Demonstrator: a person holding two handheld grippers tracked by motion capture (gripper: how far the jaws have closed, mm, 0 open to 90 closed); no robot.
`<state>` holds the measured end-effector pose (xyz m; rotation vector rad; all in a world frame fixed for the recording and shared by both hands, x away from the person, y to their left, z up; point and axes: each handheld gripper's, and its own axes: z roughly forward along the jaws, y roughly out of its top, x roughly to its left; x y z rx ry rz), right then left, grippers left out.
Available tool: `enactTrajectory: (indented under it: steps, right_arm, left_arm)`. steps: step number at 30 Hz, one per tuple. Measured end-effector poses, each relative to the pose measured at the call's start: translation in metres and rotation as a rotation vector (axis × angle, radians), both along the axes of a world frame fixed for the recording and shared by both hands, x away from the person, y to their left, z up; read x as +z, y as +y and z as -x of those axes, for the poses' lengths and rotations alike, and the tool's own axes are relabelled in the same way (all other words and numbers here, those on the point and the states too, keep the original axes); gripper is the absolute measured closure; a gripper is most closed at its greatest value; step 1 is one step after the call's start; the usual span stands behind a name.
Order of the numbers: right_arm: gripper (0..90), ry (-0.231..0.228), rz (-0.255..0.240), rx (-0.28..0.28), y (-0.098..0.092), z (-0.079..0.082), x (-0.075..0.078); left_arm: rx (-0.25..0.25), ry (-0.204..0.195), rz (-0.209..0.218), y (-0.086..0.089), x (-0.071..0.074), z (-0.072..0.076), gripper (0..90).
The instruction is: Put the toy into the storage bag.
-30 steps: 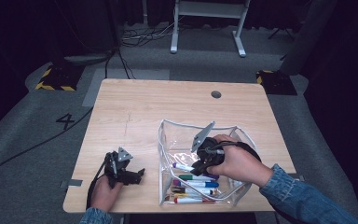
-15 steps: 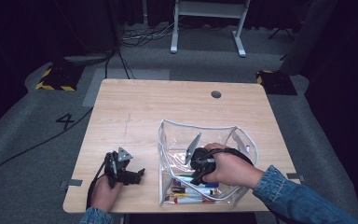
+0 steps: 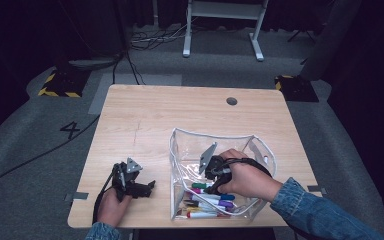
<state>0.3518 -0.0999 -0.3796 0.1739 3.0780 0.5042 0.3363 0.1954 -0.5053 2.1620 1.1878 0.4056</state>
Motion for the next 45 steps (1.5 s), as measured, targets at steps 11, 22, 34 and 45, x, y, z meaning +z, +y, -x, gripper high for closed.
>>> enactTrajectory:
  steps: [11,22,34,45]
  right_arm:
    - [48.1,-0.081,-0.202,-0.073,-0.017,-0.002,0.045]
    - [50.3,-0.127,-0.314,-0.231,-0.072,-0.002,0.091]
    - [50.5,-0.138,-0.344,-0.435,-0.154,-0.007,0.096]
    - [51.0,-0.147,-0.335,-0.564,-0.21,-0.012,0.088]
  left_arm:
    - [0.0,0.0,0.0,0.0,0.0,0.0,0.0]
    - [0.0,0.0,0.001,0.0,0.0,0.0,0.0]
    - [0.001,0.0,0.001,0.0,0.0,0.0,0.0]
    - [0.003,0.0,0.003,0.0,0.0,0.001,0.0]
